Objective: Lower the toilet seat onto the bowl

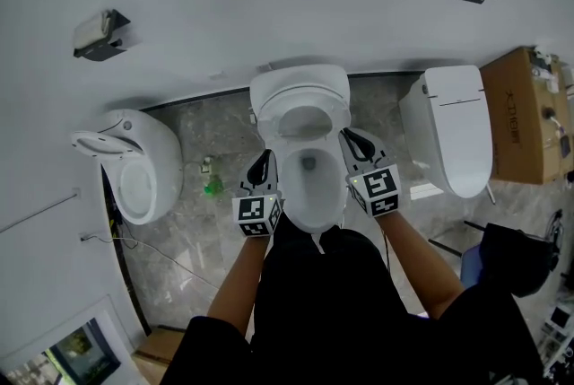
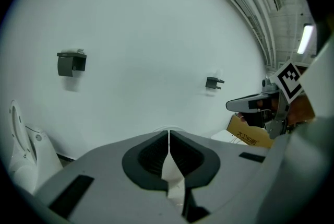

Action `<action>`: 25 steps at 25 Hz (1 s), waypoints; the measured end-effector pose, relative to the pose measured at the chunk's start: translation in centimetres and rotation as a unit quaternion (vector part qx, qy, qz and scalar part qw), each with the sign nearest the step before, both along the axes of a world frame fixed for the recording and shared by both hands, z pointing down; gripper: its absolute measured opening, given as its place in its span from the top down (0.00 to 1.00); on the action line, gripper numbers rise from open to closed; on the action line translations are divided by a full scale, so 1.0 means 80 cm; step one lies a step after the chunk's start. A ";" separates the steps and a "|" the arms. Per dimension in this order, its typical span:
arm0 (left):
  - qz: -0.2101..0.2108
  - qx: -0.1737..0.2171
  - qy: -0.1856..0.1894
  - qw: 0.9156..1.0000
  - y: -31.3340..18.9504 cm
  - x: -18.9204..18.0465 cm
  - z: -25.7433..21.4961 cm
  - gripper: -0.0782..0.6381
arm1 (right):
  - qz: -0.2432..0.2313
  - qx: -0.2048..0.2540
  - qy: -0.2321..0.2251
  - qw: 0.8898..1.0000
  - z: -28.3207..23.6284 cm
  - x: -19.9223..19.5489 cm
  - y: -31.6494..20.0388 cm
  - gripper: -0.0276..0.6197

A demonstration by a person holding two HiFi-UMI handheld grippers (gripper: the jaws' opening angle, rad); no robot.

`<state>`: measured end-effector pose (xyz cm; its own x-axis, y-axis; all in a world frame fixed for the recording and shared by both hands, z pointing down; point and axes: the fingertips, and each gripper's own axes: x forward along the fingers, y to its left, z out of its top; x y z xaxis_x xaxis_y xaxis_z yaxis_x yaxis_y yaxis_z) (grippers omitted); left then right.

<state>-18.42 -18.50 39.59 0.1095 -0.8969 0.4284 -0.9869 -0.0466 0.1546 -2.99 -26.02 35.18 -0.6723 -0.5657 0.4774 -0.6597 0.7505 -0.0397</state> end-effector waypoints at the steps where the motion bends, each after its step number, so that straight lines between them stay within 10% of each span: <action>1: 0.001 -0.002 0.002 1.000 -0.009 -0.006 0.004 0.87 | 0.000 -0.004 0.002 1.000 0.009 -0.005 -0.007 0.91; 25: 0.078 -0.073 -0.029 0.994 -0.159 -0.041 0.143 0.73 | -0.013 -0.055 0.111 0.992 0.178 -0.059 -0.135 0.78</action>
<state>-21.71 -31.21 51.07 0.2133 -0.7994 0.5616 -0.9769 -0.1807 0.1137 -7.68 -36.78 49.44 -0.5564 -0.4862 0.6739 -0.6426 0.7659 0.0220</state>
